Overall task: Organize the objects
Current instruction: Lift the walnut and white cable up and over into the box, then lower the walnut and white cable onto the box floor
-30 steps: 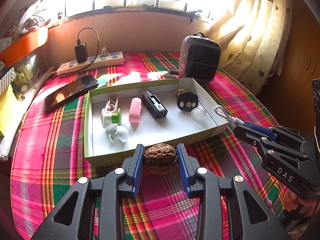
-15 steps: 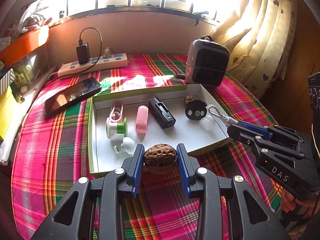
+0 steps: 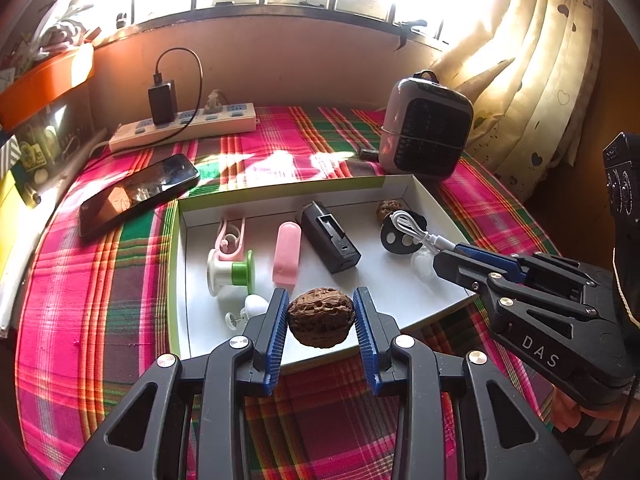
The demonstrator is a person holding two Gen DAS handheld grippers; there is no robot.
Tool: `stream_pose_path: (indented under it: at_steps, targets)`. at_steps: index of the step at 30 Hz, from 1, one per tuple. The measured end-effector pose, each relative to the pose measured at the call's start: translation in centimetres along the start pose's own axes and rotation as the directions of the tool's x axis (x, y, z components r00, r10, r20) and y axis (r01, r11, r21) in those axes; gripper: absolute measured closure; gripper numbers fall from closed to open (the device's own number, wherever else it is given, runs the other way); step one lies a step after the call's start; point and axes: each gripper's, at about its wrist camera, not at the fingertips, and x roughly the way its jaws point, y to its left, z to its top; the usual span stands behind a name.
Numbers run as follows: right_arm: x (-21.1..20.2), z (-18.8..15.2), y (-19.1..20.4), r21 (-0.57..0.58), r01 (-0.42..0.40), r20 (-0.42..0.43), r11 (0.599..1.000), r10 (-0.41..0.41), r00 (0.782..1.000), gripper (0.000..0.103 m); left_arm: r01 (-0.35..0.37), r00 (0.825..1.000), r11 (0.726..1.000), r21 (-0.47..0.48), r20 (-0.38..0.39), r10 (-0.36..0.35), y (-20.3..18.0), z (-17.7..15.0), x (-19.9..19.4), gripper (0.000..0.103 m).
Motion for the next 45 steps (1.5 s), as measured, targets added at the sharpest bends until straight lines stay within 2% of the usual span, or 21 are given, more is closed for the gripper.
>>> stream_pose_path:
  at_steps: [21,45]
  targets:
    - [3.5,0.9,-0.4,0.053,-0.058,-0.074,0.997,0.061,0.995,0.086,-0.006,0.998,1.0,0.015,-0.055,0.007,-0.1,0.2,3.1,0.072]
    - [4.9,1.3,0.3,0.035,-0.025,-0.103,0.999,0.028,0.994,0.086,-0.01,0.997,1.0,0.002,-0.076,0.01,0.4,0.4,4.6,0.072]
